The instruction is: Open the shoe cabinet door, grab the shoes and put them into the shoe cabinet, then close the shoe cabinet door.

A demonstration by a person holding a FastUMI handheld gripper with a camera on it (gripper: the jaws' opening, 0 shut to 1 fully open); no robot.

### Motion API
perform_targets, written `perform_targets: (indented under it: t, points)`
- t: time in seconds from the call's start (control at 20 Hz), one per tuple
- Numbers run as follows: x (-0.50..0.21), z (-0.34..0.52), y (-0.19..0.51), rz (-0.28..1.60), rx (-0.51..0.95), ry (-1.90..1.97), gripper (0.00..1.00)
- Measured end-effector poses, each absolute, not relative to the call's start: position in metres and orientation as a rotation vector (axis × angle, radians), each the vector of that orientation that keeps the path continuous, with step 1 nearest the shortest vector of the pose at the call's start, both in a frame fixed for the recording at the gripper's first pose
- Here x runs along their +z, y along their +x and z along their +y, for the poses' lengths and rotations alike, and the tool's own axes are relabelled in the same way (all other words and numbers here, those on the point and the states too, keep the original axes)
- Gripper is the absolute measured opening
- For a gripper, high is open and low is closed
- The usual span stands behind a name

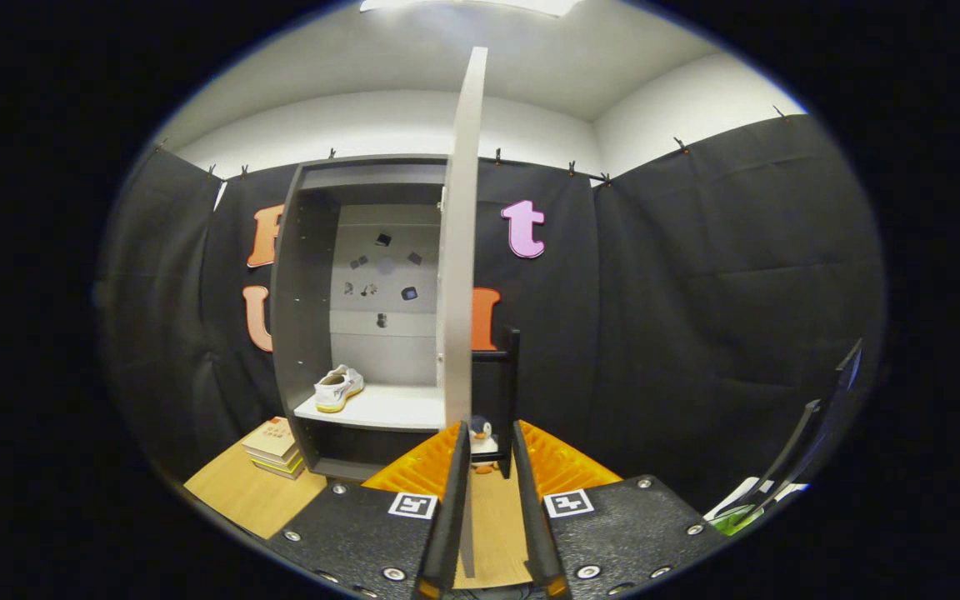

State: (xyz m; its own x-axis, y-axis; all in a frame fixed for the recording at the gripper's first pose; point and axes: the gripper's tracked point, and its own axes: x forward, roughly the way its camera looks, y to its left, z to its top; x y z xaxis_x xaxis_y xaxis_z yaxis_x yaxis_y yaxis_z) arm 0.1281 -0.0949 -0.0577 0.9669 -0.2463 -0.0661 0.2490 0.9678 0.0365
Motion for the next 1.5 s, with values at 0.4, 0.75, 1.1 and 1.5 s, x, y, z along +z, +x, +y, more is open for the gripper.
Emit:
perform_targets:
  t: [0.4,0.75,1.1,1.5]
  points:
    - [-0.078,-0.049,0.129,0.13,-0.192,0.027,0.64]
    - [-0.137,-0.007,0.146,0.236,-0.146,0.102,0.69]
    - [-0.259,0.028,0.19,0.427,-0.04,0.08,0.7]
    - [-0.366,0.04,0.224,0.612,0.033,0.151,0.7]
